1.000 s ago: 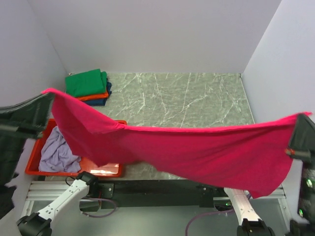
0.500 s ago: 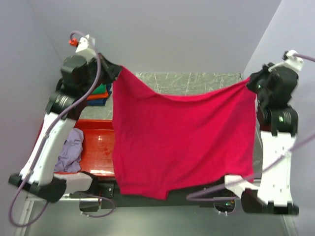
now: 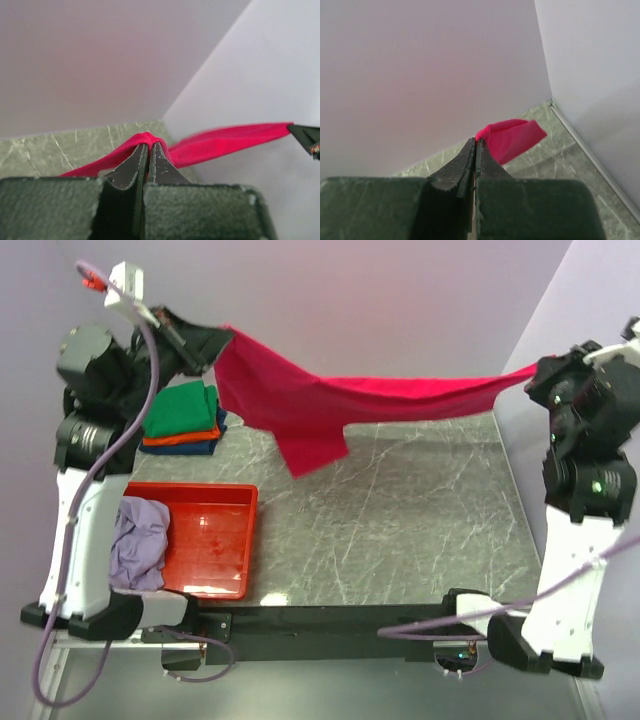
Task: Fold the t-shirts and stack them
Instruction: Flatten the tshirt out
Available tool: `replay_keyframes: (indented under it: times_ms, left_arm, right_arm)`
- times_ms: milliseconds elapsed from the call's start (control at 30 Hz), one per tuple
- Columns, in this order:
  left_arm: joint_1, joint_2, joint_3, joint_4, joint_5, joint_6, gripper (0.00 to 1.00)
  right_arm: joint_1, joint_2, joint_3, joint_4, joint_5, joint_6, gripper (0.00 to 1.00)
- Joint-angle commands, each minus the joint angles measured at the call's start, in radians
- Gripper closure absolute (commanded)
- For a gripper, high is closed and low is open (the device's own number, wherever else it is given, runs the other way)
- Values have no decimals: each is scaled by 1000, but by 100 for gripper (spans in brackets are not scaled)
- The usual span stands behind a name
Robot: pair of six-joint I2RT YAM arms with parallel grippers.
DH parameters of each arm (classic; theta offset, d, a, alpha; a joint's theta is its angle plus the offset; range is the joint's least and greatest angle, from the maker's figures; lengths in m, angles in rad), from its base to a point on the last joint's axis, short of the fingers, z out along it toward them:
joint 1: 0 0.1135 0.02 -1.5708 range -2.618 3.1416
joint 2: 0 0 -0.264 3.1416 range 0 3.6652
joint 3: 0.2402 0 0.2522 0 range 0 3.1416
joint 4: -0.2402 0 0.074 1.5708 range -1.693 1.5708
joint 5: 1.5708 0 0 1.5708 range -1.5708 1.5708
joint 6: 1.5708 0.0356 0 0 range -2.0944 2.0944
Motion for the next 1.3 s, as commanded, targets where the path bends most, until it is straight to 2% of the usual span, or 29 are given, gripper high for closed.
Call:
replay_keyframes:
  times_ms: [0, 167, 267, 467, 600, 833, 1000, 1100, 1267]
  left_arm:
    - [3, -112, -69, 51, 79, -22, 99]
    - [3, -299, -157, -17, 36, 1, 99]
    - [3, -381, -151, -80, 14, 18, 100]
    - [3, -447, -87, -147, 2, 18, 99]
    - [3, -445, -89, -106, 49, -11, 99]
    - [3, -312, -149, -45, 112, -21, 99]
    - [3, -188, -149, -26, 118, -5, 99]
    - [5, -87, -119, -17, 135, -2, 99]
    - [40, 120, 62, -37, 201, -19, 99]
  right_arm:
    - [-9, -96, 24, 13, 4, -26, 100]
    - [-9, -221, -16, -22, 18, -18, 100]
    - [-8, -316, 15, -50, 24, -13, 100]
    - [-9, -344, 177, -166, 55, -23, 100]
    - [-8, -342, 182, -174, 46, -23, 100]
    - [-9, -292, 47, -108, 49, -26, 100]
    - [-8, -194, -34, -28, 55, -26, 100]
    - [-9, -117, -63, 13, 52, -23, 100]
    - [-22, 39, -13, 45, 6, -4, 100]
